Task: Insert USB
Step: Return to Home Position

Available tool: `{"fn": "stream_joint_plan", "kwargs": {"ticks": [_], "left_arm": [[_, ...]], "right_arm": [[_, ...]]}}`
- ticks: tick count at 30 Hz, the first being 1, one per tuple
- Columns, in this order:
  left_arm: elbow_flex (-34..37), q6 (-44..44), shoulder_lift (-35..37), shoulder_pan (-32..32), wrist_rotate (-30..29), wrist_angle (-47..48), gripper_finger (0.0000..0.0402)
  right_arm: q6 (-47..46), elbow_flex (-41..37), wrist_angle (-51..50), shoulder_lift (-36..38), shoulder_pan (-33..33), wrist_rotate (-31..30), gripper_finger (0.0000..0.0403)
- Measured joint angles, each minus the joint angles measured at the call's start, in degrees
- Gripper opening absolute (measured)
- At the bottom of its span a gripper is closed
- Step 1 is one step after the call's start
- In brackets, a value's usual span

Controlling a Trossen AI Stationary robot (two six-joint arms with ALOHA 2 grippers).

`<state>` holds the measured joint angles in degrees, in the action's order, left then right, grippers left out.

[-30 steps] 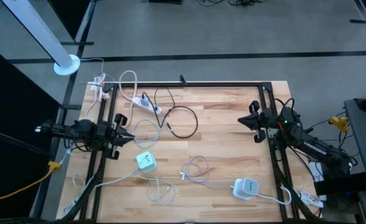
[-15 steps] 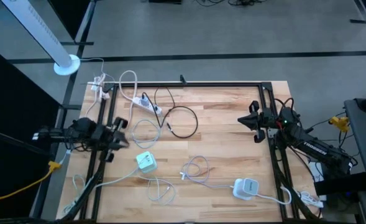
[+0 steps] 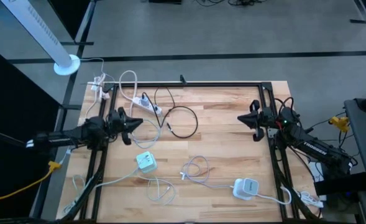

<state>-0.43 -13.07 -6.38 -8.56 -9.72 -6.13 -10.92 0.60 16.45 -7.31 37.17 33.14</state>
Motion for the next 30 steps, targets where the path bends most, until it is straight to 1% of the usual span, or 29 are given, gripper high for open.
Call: {"fn": "stream_joint_plan", "kwargs": {"ticks": [5,7,12,17,20,22,25,28,30], "left_arm": [[0.0,6.5,0.5,0.0,4.6,-3.0,0.0025],[0.0,7.6,1.6,0.0,4.8,-2.5,0.0025],[0.0,6.9,6.4,0.0,4.9,2.3,0.0025],[0.0,4.1,6.4,0.3,6.3,4.4,0.0025],[0.0,4.4,6.4,0.4,6.3,3.7,0.0025],[0.0,4.6,6.4,0.7,6.3,2.6,0.0025],[0.0,4.6,6.4,1.5,7.7,0.4,0.0025],[0.0,5.1,6.4,2.9,7.8,-1.2,0.0025],[0.0,5.1,6.4,4.2,7.8,-1.7,0.0025]], "right_arm": [[1.9,0.0,-1.2,0.0,0.0,-0.2,0.0],[2.3,0.0,-1.7,0.0,0.0,-0.2,0.0],[3.4,0.0,-1.2,0.0,0.0,-0.2,0.0],[4.6,0.0,-1.2,-0.7,0.0,0.3,0.0],[5.6,0.0,-1.2,-0.8,0.0,3.7,0.0],[4.4,0.0,-1.2,-0.7,0.0,5.5,0.0],[3.0,0.0,-1.9,-0.6,0.0,5.6,0.0],[3.8,0.0,-4.9,-0.6,0.0,5.5,0.0],[3.1,0.0,-5.1,-0.6,-0.1,5.1,0.0]]}}
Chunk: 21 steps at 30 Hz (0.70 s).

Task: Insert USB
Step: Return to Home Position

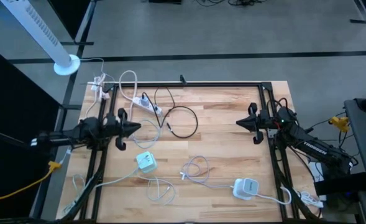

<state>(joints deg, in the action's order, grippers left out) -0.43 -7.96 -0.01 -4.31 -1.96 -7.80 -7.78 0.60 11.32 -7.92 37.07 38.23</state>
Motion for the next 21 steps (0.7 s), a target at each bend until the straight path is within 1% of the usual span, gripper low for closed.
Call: {"fn": "stream_joint_plan", "kwargs": {"ticks": [3,7,9,12,15,18,21], "left_arm": [[0.0,0.3,0.0,1.9,-0.2,0.2,0.0025],[0.0,0.3,0.0,3.2,-0.3,0.3,0.0025],[0.0,0.3,0.0,3.3,-0.3,0.3,0.0025],[0.0,0.2,0.0,3.4,-0.4,0.2,0.0025],[0.0,0.0,0.0,3.5,-0.4,-0.3,0.0025],[0.0,0.8,0.0,3.6,-0.4,-1.2,0.0025],[0.0,2.0,0.0,3.7,-0.4,-1.8,0.0025]], "right_arm": [[-1.7,0.0,-0.6,0.0,-1.2,-1.6,0.0],[-1.1,0.0,-1.7,0.0,-7.0,-6.4,0.0],[0.1,0.0,-1.8,-0.1,-11.5,-10.5,0.0],[2.7,0.0,-1.7,-0.1,-18.6,-18.4,0.0],[4.3,0.0,-1.6,0.2,-23.6,-25.9,0.0],[4.6,0.0,-1.7,0.2,-26.9,-28.2,0.0],[4.8,0.0,-1.7,0.3,-28.3,-29.4,0.0]]}}
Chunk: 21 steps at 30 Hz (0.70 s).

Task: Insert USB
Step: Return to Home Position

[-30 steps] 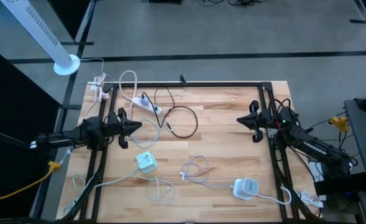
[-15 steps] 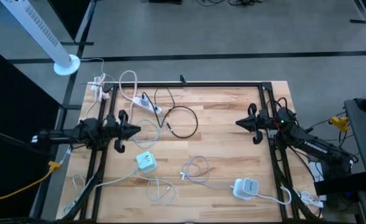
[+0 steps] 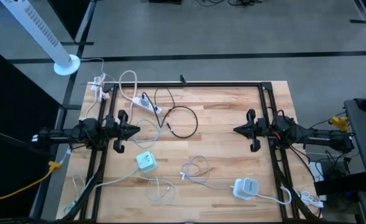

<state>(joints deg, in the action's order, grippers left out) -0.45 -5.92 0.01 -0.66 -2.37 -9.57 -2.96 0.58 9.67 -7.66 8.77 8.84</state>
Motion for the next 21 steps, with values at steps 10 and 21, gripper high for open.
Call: {"fn": "stream_joint_plan", "kwargs": {"ticks": [10,21], "left_arm": [[0.0,0.0,-0.7,1.1,0.0,-0.1,0.0025],[0.0,0.9,-0.6,1.1,-0.2,3.1,0.0025]], "right_arm": [[-0.3,0.0,-0.6,0.0,-3.9,-2.7,0.0],[3.0,0.0,-0.9,0.5,-4.3,-6.4,0.0]]}}
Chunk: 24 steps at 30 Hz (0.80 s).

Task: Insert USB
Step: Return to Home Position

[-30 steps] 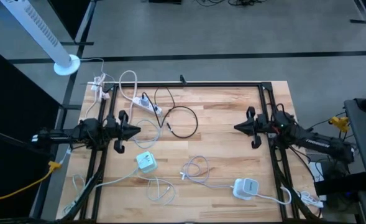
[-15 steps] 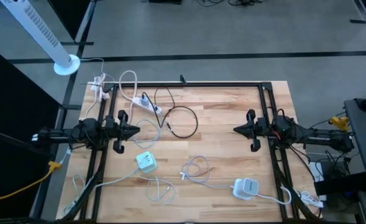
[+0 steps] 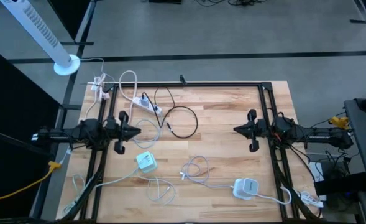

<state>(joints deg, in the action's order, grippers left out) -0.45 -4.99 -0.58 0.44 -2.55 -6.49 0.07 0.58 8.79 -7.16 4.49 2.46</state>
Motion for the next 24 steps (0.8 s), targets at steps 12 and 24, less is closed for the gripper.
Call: {"fn": "stream_joint_plan", "kwargs": {"ticks": [12,24], "left_arm": [[0.0,3.5,-0.6,0.0,0.1,2.5,0.0025],[0.0,0.9,-2.4,-0.1,0.1,3.1,0.0025]], "right_arm": [[0.6,0.0,-1.8,0.0,0.0,-1.5,0.0],[-0.3,0.0,-6.4,0.0,0.0,-0.7,0.0]]}}
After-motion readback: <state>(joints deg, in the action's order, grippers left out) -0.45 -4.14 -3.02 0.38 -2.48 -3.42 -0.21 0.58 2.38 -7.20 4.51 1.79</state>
